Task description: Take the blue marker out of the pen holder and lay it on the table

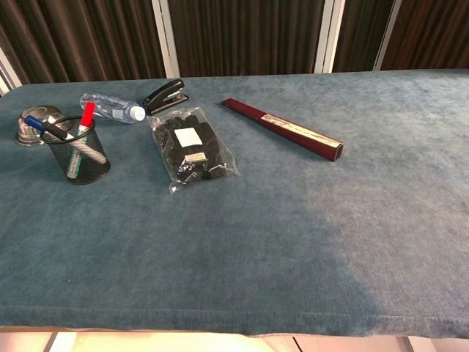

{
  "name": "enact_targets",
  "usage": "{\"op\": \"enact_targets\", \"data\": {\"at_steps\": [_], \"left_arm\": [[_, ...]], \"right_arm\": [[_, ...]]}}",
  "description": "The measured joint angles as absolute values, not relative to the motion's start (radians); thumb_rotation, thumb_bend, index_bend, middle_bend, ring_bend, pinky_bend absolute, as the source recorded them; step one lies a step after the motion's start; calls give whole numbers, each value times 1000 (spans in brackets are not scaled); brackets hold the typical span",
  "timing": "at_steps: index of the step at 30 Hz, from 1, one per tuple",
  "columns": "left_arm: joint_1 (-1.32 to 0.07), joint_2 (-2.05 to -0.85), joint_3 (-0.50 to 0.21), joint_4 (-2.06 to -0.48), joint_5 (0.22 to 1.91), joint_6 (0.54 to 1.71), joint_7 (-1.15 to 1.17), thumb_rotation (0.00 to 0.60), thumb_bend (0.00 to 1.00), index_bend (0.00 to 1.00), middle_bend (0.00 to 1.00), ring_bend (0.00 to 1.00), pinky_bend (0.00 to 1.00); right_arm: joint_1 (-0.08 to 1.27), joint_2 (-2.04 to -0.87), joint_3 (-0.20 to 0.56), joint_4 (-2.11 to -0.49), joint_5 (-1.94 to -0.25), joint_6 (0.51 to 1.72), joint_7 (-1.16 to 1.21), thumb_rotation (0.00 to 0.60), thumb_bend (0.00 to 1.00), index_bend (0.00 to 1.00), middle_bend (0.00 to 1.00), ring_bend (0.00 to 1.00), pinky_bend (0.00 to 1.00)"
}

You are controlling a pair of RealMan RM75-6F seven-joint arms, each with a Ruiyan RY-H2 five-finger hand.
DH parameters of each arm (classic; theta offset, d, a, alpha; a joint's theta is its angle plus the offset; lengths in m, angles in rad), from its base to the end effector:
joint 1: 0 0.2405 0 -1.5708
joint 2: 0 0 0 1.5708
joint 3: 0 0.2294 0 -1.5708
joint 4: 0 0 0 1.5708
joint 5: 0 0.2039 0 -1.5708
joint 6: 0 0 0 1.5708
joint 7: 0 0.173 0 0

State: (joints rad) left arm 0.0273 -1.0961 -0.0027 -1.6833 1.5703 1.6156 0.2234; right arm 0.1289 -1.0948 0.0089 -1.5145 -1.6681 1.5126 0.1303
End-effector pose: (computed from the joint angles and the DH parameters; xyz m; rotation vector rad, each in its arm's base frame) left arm -0.2780 0.1658 0.1624 -1.3861 -0.7532 -0.7719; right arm -0.2725 -0.2106 0.1541 1.5590 -0.8325 1.0111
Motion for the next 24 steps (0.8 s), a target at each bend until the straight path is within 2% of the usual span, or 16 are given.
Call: {"op": "enact_targets", "data": {"at_steps": [10,13,19,24], "left_arm": [[7,-1089,-10,-1691,1582,1597,233,600,345,9,0,0,0],[-25,-1080,-26,-1700,1588,1569,223,600,346,45,10,5,0],[-147,-1072,-90,-1702,1571,1440,176,600,417,150,113,83,51],[-298,-1104,-172,-1652,1487,1271,172,600,448,207,191,158,124]], "right_arm": [[121,-1094,8,-1508,-1665,1526,137,600,52,0,45,0,0],[120,-1092,10,-1507,-1662,1529,138,600,52,0,45,0,0],[133,-1080,14,-1525,-1675,1522,126,600,52,0,45,0,0],[147,-1071,15,-1533,-1681,1507,126,600,51,0,44,0,0]]}}
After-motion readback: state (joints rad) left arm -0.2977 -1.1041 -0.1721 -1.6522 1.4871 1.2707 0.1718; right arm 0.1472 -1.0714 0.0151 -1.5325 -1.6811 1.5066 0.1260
